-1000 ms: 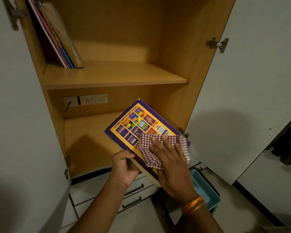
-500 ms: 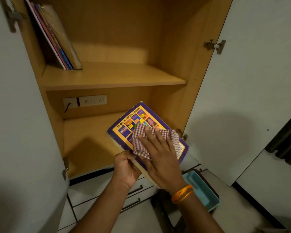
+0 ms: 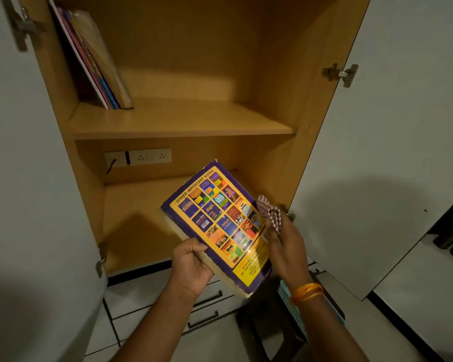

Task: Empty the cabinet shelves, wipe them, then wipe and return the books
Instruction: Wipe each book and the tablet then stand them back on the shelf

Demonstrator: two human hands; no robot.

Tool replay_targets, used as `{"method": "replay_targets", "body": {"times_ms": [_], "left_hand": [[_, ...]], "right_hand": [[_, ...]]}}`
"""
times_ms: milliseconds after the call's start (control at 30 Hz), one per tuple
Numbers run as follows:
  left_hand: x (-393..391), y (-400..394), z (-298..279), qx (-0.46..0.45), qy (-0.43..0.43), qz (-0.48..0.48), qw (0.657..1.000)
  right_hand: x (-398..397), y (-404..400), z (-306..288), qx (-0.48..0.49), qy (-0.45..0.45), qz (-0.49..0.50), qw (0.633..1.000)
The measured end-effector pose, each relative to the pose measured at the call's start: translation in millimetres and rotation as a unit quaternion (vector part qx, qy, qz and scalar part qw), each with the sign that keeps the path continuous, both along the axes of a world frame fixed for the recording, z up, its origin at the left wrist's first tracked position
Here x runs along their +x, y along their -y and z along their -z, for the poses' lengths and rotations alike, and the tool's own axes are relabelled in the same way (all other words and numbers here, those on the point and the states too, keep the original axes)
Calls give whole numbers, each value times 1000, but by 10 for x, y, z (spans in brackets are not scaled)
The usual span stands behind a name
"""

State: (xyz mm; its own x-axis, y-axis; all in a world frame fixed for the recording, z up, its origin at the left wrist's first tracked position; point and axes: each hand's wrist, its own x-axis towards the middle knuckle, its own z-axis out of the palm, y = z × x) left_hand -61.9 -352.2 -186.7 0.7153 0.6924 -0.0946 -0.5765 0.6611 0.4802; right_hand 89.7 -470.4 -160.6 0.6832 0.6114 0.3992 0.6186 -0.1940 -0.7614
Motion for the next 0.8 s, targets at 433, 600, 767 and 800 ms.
{"method": "replay_targets", "body": {"times_ms": [433, 600, 767, 800], "left_hand": [[-84, 288, -44, 124, -133, -45, 982], [-6, 114, -207, 149, -116, -88, 978], [105, -139, -420, 168, -123, -116, 971], [110, -176, -487, 161, -109, -109, 975]], "right_hand": [[74, -671, -402, 100, -128, -99, 982], [-289, -700, -36, 91, -8, -114, 989], [-527, -813, 137, 35, 70, -150, 986], [-537, -872, 126, 15, 93, -153, 984]]}}
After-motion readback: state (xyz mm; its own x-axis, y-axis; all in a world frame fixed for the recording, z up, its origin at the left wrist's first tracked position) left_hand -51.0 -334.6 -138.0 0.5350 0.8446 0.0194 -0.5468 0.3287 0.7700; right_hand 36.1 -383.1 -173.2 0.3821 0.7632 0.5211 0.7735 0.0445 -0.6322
